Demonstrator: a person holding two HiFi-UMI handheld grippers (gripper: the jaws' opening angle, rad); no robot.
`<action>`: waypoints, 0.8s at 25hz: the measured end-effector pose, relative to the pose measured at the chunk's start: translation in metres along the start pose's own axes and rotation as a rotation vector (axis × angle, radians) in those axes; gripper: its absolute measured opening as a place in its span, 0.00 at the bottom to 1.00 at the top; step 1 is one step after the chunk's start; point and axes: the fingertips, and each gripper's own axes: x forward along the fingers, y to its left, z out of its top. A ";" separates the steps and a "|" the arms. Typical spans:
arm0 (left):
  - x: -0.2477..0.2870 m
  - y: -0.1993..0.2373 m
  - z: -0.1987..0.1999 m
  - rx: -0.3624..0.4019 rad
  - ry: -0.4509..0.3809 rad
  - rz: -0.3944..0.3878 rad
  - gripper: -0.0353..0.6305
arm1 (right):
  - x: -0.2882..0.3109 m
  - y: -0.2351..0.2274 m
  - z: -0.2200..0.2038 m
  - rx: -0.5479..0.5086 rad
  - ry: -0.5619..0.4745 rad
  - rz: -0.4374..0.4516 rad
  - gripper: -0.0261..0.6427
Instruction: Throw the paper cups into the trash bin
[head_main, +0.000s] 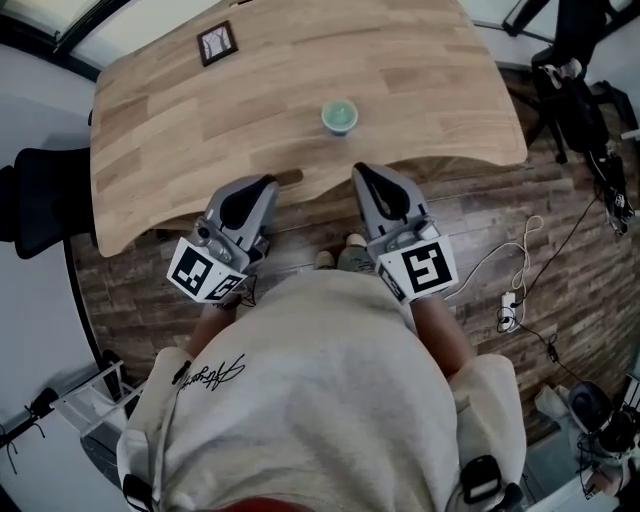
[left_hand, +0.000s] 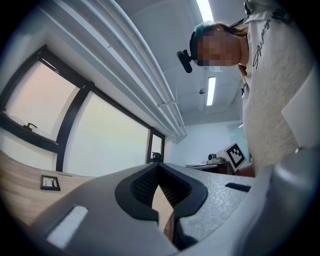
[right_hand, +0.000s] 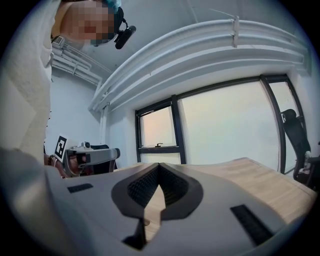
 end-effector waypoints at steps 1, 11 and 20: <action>0.002 0.000 -0.001 -0.002 0.001 0.006 0.06 | 0.001 -0.002 -0.002 0.003 0.007 0.010 0.05; 0.012 0.007 -0.011 -0.011 0.023 0.066 0.06 | 0.013 -0.023 -0.020 0.034 0.031 0.075 0.05; 0.007 0.011 -0.022 -0.037 0.044 0.109 0.06 | 0.023 -0.031 -0.039 0.056 0.050 0.095 0.05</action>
